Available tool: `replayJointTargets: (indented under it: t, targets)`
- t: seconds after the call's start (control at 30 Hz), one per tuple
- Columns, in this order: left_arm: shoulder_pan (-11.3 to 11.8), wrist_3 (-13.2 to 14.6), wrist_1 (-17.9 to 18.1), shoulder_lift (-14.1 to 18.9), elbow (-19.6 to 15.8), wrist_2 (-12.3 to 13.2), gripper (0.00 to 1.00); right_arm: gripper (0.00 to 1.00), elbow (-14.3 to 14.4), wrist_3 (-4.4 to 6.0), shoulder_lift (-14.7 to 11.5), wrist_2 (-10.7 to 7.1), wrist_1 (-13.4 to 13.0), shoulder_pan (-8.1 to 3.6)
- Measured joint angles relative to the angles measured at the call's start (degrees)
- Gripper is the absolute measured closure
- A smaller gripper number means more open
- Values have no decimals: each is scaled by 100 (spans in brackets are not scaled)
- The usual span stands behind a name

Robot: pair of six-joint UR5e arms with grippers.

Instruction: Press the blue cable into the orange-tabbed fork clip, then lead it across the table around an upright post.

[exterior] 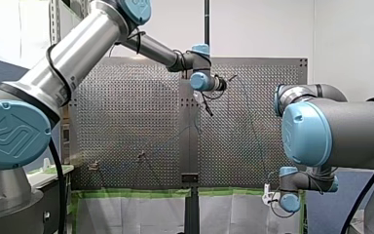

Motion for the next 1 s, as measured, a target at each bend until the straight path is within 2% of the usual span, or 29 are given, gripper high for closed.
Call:
replayJointTargets:
  t: [0.17, 0.4, 0.57, 0.7, 0.87, 1.0]
  targets:
    - [69, -263, 145, -133, 0, 29, 0, 100, 0, -1, 0, 0, 0, 9]
    - [130, -605, 173, -214, 0, 6, 0, 100, -1, -5, 1, 0, 0, 26]
    - [296, -808, 291, -268, 0, -163, 0, 100, -1, -9, 2, 0, -7, 47]
    - [414, -730, 283, -278, 1, -271, 0, 100, -1, -6, 1, 0, -8, 44]
    - [542, -492, 80, -282, 1, -456, 0, 100, 0, 8, 2, 0, -17, 1]
    - [584, -319, -90, -278, 0, -622, 0, 100, 0, 62, 3, 0, -23, -25]
